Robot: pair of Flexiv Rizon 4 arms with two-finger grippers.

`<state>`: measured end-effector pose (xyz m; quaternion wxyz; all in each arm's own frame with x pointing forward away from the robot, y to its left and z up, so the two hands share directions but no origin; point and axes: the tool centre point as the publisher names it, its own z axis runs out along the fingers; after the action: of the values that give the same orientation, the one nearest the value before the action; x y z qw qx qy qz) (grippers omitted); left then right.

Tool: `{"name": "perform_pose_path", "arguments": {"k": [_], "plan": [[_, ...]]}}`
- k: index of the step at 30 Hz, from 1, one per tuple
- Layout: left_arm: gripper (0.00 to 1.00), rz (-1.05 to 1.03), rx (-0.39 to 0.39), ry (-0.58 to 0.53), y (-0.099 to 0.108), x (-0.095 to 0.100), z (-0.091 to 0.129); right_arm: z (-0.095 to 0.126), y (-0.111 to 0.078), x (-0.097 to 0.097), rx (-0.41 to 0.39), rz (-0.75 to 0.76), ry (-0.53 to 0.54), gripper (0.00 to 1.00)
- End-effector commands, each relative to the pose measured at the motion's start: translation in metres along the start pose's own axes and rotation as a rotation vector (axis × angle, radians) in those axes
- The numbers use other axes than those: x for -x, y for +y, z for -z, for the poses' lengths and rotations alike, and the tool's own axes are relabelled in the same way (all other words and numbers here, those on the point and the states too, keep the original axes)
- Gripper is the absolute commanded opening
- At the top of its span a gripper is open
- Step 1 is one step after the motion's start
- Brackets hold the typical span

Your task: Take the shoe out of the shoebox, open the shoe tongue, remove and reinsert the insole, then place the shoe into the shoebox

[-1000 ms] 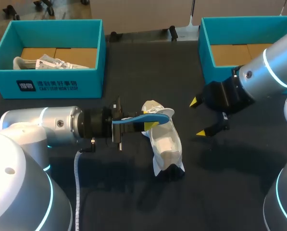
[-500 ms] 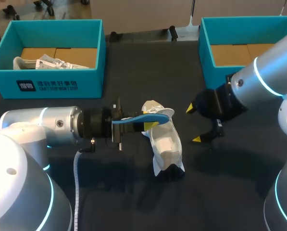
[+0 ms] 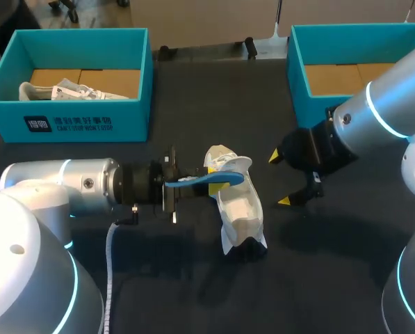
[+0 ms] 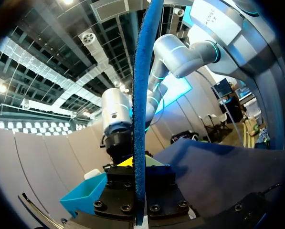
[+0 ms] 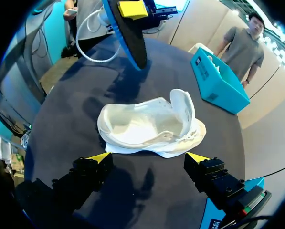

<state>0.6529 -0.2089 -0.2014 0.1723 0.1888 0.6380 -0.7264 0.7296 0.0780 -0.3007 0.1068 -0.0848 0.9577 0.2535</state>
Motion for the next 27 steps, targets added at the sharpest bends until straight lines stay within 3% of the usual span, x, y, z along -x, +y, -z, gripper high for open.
{"name": "perform_pose_path", "arguments": {"k": [1, 27], "plan": [[0.00, -0.005, 0.002, -0.001, 0.011, -0.006, -0.005, 0.000, 0.001, -0.001, -0.002, -0.001, -0.002, 1.00], [0.00, -0.067, 0.045, -0.012, 0.027, -0.017, -0.015, -0.014, 0.005, 0.001, -0.002, 0.003, 0.032, 1.00]]}}
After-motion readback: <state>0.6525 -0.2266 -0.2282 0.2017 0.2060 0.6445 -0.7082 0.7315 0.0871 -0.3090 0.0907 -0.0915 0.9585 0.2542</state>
